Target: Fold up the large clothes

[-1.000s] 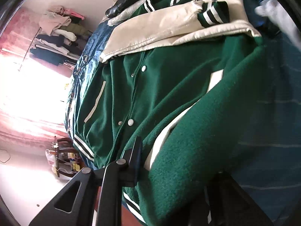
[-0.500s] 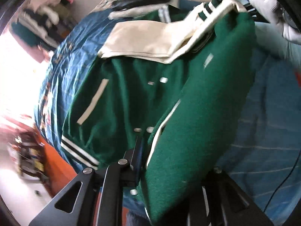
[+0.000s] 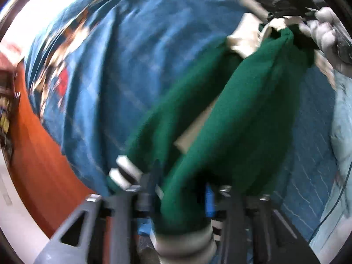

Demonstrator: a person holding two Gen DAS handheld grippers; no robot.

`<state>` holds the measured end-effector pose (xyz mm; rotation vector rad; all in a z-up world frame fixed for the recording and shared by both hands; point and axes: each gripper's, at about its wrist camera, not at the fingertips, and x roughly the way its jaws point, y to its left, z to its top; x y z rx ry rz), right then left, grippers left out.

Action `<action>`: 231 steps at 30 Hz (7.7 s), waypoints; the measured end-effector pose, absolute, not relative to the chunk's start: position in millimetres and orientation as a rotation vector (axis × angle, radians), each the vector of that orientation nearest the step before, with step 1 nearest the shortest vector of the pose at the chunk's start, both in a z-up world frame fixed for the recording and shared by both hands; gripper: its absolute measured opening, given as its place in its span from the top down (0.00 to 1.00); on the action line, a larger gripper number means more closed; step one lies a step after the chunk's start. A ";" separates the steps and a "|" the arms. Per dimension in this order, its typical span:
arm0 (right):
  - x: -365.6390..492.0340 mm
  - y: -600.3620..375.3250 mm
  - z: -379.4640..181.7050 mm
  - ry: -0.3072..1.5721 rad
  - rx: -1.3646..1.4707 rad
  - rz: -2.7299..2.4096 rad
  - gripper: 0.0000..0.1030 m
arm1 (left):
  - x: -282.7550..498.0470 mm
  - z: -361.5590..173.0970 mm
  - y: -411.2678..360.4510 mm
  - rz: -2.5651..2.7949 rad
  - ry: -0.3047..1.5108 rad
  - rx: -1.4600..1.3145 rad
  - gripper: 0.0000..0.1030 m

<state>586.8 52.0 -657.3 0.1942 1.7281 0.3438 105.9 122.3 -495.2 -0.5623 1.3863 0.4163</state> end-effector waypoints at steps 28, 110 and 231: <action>611.3 -205.2 -721.7 1.597 0.494 0.467 0.12 | 100.1 -553.2 141.9 0.612 1.395 -0.688 0.82; 586.3 -339.9 -607.8 1.468 0.324 0.128 0.43 | 231.8 -534.1 294.3 0.499 1.235 -0.566 0.36; 343.4 -14.9 -653.9 1.911 0.298 0.773 0.41 | 59.2 -609.7 204.2 0.772 0.976 -1.244 0.32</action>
